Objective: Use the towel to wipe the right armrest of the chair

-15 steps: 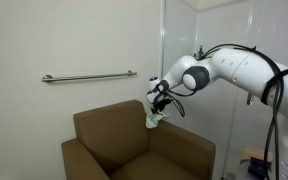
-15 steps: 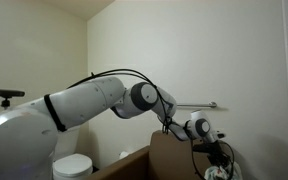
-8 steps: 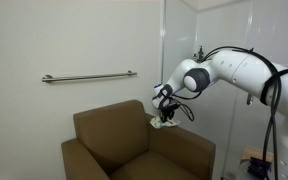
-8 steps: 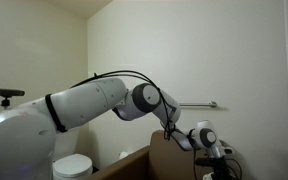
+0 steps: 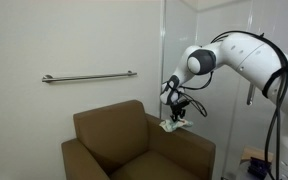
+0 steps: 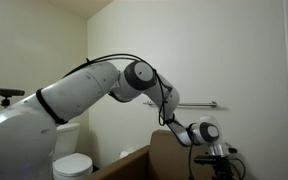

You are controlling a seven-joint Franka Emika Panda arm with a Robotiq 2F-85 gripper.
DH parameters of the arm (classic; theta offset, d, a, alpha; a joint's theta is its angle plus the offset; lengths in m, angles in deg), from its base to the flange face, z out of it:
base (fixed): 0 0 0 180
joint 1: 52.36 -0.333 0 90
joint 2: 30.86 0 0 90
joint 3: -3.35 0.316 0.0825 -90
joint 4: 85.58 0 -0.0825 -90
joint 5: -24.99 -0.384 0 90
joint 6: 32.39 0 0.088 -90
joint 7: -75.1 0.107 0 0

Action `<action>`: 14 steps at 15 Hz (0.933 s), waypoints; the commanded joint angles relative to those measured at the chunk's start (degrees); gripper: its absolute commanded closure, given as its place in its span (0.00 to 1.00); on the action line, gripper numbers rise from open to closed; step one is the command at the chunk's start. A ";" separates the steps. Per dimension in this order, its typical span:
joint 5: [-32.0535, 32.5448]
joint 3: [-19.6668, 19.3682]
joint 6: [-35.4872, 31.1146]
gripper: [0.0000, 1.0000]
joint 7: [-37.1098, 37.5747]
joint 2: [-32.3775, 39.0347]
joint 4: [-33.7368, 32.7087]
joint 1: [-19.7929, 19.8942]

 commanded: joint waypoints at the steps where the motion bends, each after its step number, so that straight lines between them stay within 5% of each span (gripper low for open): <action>1: 4.08 -1.46 -2.11 0.92 1.70 -10.75 13.46 -1.92; 7: 7.84 1.20 -11.90 0.92 1.71 -15.35 10.65 -4.52; 11: 6.57 2.75 -19.43 0.92 3.35 -8.01 -2.02 -4.93; 14: 1.17 6.35 -15.66 0.92 4.21 -0.46 -10.29 -1.92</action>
